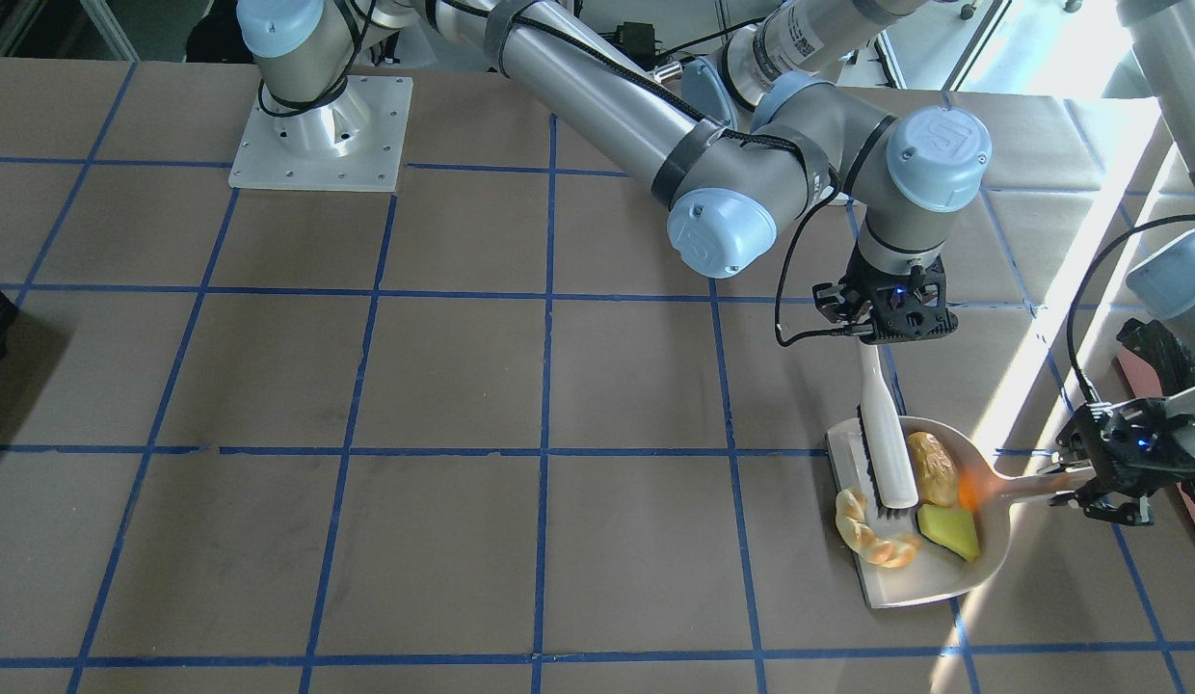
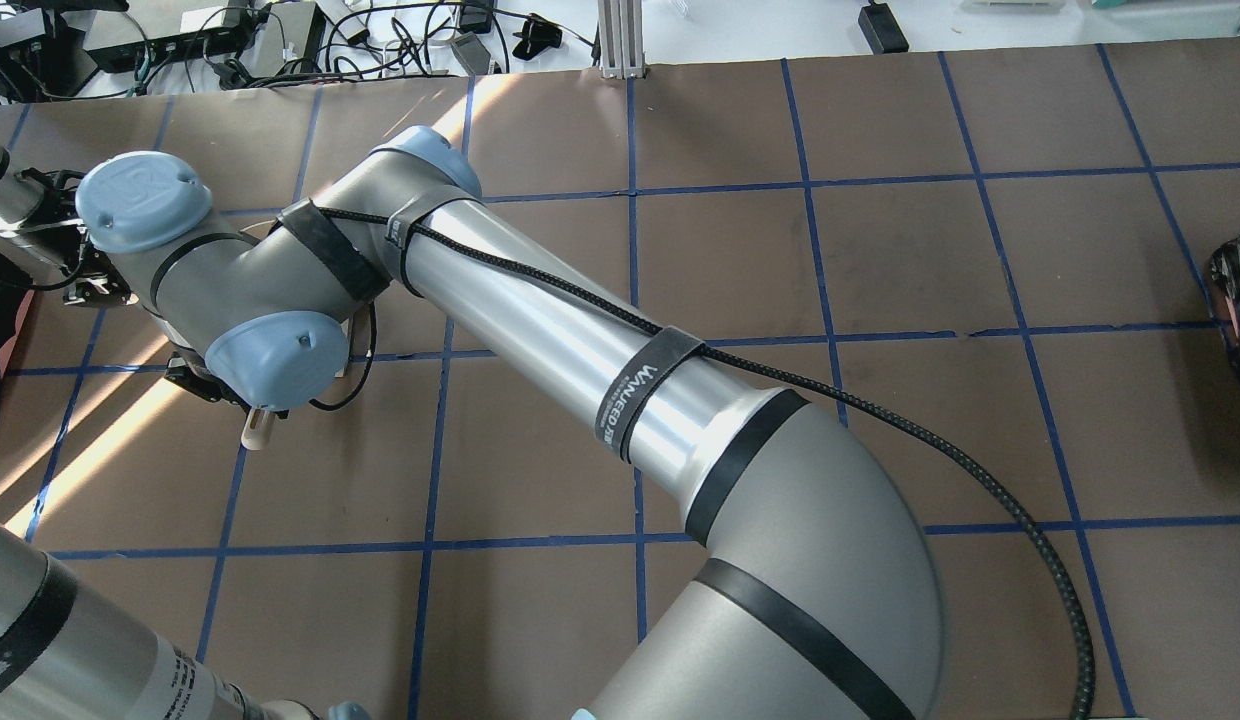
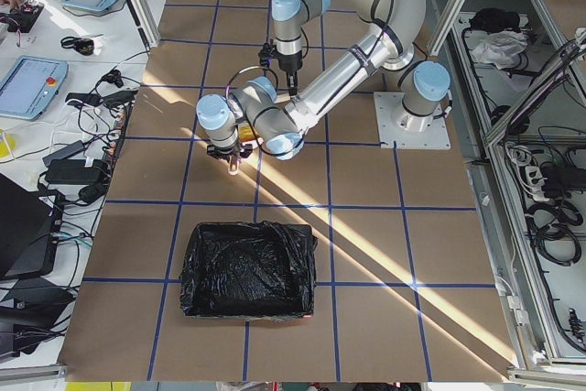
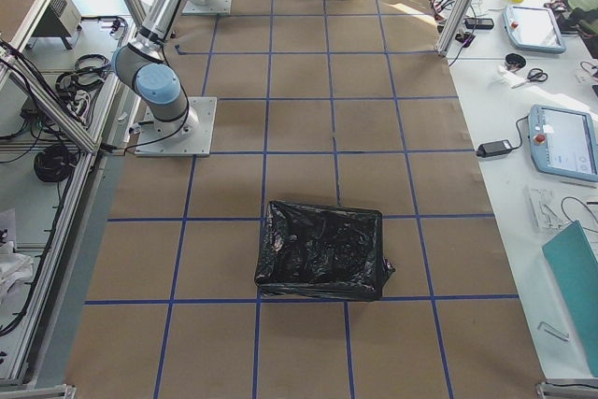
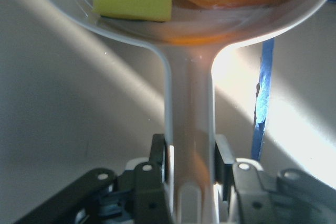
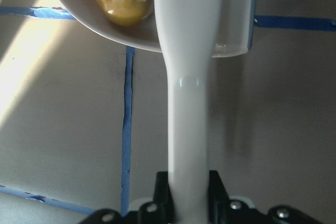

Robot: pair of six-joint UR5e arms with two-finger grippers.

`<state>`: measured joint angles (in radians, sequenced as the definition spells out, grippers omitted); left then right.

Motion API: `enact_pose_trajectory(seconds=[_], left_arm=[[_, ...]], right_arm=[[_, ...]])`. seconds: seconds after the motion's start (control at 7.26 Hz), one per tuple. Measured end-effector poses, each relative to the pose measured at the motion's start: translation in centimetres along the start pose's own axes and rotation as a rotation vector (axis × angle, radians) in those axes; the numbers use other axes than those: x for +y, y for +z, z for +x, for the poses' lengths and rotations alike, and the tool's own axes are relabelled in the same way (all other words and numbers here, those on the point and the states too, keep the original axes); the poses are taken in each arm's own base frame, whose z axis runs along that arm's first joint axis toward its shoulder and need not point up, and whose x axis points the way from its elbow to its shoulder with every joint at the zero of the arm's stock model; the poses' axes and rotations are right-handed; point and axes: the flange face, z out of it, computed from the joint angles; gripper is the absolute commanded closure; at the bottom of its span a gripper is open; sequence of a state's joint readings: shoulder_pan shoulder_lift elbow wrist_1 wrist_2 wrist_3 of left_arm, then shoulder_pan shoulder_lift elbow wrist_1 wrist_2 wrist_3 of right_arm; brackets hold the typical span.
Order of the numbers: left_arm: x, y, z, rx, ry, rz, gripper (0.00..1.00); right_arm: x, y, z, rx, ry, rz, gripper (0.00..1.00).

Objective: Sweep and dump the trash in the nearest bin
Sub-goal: 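Sweep the curly snack piece into the dustpan with the right-held brush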

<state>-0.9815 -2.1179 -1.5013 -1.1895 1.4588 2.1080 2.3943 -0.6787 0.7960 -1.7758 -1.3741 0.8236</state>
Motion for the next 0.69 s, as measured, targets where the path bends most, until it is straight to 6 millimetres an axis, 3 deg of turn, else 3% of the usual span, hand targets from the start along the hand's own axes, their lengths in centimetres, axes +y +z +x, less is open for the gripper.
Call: enact_pose_trajectory(seconds=[0.69], left_arm=[[-0.7,-1.8,0.2,-0.053,0.028,0.081,1.0]], right_arm=[[-1.1,1.8,0.8,0.069,0.343,0.033,1.0]])
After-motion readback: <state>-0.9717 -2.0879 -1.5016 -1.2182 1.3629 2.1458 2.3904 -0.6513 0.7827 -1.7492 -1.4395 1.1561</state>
